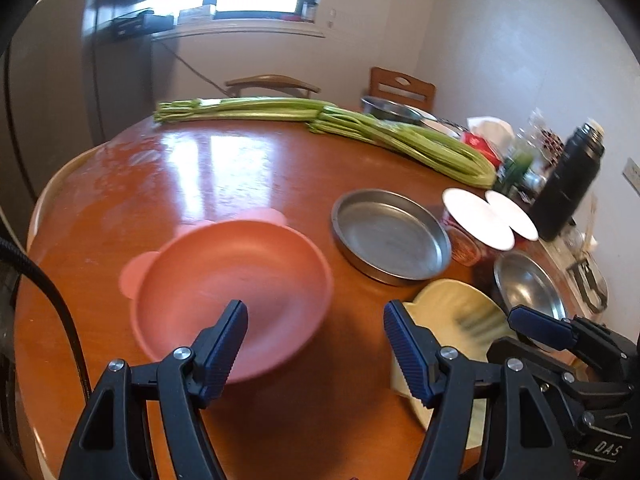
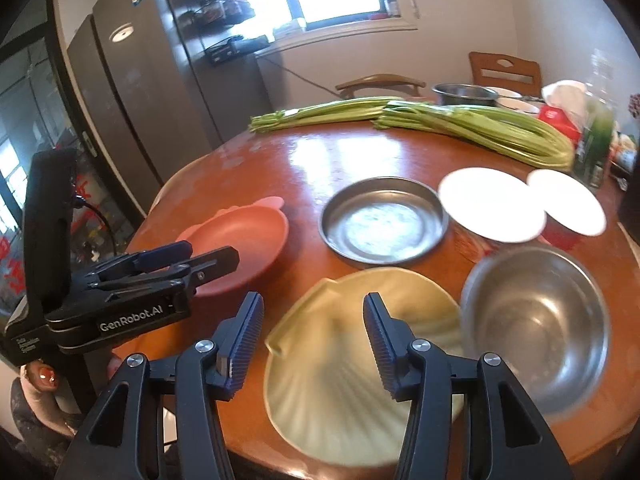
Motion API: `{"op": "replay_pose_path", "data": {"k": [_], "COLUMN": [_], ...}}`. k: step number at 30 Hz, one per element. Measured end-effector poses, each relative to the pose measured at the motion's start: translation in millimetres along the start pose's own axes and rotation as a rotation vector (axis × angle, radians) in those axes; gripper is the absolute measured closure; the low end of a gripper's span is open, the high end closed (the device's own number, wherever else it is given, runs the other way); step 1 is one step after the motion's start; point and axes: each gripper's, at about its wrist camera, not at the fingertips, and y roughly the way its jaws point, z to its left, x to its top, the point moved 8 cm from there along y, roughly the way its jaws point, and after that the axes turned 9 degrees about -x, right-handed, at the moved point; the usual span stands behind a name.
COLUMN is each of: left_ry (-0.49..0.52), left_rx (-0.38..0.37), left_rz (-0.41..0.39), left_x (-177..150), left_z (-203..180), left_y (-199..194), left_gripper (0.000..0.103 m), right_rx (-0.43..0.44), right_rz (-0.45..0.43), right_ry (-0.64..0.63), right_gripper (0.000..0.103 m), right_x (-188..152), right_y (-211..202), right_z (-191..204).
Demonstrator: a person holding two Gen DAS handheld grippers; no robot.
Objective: Organize plates and bowls
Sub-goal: 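Grasp the yellow shell-shaped plate rim with the left tool and lift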
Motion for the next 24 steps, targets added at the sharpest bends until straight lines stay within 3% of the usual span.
{"op": "replay_pose_path", "data": {"k": [10,16,24], "left_ry": [0.047,0.053,0.065], "left_rx": [-0.054,-0.067,-0.068], "left_rz": [0.104,0.126,0.151], "left_x": [-30,-38,-44], "left_z": [-39,-47,-53], "left_y": [25,32,41], "left_gripper": [0.033,0.033,0.033], "right_rx": [-0.045,-0.093,-0.088], "right_rz": [0.042,0.092,0.114], "right_ry": [0.014,0.016,0.052], "right_gripper": [0.049,0.049,0.049], "right_x": [-39,-69,-72], "right_y": [-15,-13,1], "right_z": [-31,-48,-61]}}
